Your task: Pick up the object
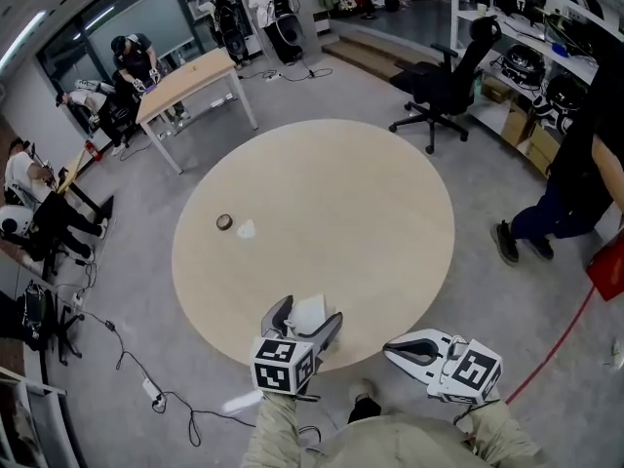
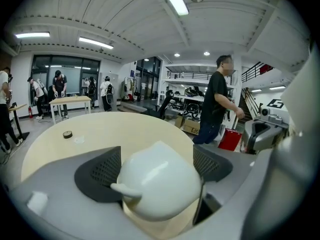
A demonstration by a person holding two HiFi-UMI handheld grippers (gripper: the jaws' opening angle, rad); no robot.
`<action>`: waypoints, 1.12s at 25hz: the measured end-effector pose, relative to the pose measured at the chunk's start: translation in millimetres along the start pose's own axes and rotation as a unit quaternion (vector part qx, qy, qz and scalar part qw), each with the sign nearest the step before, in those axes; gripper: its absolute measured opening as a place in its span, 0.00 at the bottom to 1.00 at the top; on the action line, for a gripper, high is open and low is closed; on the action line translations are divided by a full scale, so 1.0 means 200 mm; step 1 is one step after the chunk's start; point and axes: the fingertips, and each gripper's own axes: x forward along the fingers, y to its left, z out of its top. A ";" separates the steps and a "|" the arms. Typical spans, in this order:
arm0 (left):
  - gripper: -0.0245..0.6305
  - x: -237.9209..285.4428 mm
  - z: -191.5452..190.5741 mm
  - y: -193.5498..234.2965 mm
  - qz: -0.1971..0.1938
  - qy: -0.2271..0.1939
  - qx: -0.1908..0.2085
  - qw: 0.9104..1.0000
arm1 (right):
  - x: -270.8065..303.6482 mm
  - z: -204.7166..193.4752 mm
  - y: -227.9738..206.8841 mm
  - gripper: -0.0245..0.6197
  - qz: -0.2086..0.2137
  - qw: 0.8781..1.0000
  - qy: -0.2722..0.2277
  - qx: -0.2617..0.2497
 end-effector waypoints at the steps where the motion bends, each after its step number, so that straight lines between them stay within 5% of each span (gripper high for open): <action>1: 0.74 0.03 -0.03 0.00 0.003 0.007 -0.002 1.000 | -0.02 -0.01 0.00 0.04 -0.003 1.000 -0.001 0.001; 5: 0.74 0.09 -0.11 -0.01 0.009 0.026 -0.009 1.000 | -0.08 -0.03 0.01 0.04 -0.012 1.000 -0.001 0.006; 21: 0.78 0.20 -0.05 0.03 -0.007 -0.007 -0.044 0.999 | -0.06 -0.04 -0.03 0.04 -0.025 1.000 0.009 0.016; 28: 0.94 0.28 -0.06 0.01 -0.028 -0.002 -0.067 0.997 | 0.00 -0.02 -0.08 0.04 -0.022 1.000 0.011 0.017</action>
